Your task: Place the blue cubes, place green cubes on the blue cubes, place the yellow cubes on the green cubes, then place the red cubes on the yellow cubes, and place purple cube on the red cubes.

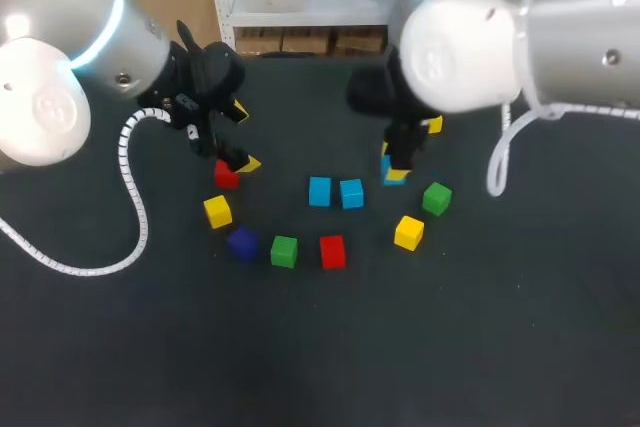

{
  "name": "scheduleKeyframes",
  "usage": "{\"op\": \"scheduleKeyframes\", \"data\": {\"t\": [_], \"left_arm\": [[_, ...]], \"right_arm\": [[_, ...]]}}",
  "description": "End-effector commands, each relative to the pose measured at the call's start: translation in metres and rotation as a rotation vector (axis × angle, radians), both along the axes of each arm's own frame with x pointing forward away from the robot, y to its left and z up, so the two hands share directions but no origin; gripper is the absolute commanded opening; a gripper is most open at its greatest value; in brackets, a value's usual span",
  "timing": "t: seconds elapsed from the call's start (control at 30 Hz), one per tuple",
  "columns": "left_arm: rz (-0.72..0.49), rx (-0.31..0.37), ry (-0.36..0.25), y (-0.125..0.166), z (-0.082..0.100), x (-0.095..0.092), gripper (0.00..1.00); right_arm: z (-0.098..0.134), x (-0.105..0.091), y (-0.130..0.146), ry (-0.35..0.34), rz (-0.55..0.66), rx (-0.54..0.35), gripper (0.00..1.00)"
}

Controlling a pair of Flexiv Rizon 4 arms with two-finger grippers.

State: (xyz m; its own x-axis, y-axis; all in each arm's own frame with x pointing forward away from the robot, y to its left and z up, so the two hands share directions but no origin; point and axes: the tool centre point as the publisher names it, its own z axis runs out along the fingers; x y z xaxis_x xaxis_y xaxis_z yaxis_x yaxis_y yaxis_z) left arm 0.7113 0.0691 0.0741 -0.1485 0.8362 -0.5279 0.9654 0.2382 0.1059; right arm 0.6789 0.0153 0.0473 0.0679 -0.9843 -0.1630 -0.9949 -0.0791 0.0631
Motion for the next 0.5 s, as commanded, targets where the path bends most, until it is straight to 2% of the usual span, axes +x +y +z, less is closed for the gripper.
{"op": "scheduleKeyframes", "data": {"t": [0.03, 0.23, 0.5], "left_arm": [[-0.004, -0.006, -0.003, 0.002, -0.001, 0.000, 1.00], [-0.004, -0.006, -0.003, 0.002, -0.001, 0.000, 1.00], [-0.004, -0.006, -0.003, 0.002, -0.001, 0.000, 1.00]], "right_arm": [[-0.012, -0.001, 0.011, -0.006, 0.001, -0.002, 0.00], [-0.026, -0.003, 0.013, 0.031, -0.013, 0.010, 0.00], [-0.031, 0.001, 0.008, 0.045, -0.002, 0.006, 0.00]]}}
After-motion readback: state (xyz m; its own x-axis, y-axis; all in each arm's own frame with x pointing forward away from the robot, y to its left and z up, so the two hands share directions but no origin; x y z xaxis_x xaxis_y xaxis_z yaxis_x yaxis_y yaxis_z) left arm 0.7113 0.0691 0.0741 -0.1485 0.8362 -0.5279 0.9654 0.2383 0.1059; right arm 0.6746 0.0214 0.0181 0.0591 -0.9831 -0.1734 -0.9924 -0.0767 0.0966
